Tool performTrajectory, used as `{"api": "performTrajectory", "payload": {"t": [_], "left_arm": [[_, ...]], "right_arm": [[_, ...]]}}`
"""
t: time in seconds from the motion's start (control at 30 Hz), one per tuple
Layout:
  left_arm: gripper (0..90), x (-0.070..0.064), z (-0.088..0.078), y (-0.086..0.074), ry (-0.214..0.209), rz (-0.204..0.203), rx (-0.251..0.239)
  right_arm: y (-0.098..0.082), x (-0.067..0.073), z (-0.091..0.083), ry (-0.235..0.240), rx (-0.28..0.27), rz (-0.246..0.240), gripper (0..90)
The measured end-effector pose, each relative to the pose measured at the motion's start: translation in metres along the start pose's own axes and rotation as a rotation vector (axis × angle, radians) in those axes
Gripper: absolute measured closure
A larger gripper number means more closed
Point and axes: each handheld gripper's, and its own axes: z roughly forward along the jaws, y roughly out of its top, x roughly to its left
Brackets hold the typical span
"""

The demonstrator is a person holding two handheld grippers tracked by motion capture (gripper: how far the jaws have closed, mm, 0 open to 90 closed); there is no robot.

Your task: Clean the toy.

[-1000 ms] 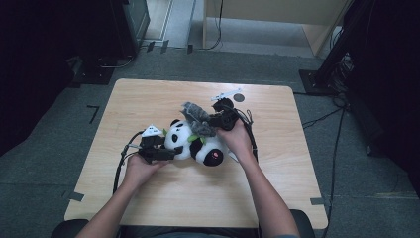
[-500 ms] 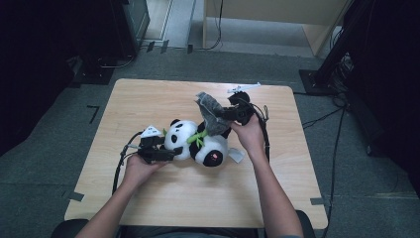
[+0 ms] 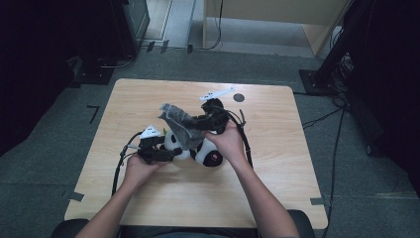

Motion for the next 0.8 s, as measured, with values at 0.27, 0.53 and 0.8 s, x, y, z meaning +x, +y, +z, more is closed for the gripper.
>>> {"api": "performTrajectory", "payload": {"t": [0.27, 0.53, 0.8], "left_arm": [[11.7, -0.003, -0.001, 0.000, 0.020, 0.023, -0.017], [12.2, -0.003, 0.001, 0.001, 0.028, 0.000, 0.008], [14.0, -0.006, 0.003, 0.001, 0.043, 0.037, 0.015]], "right_arm": [[-0.012, 0.000, 0.036, 0.020, 0.100, 0.025, 77.6], [-0.017, 0.006, 0.049, -0.010, 0.172, -0.060, 77.5], [-0.016, -0.004, 0.040, -0.029, 0.162, -0.058, 77.8]]}}
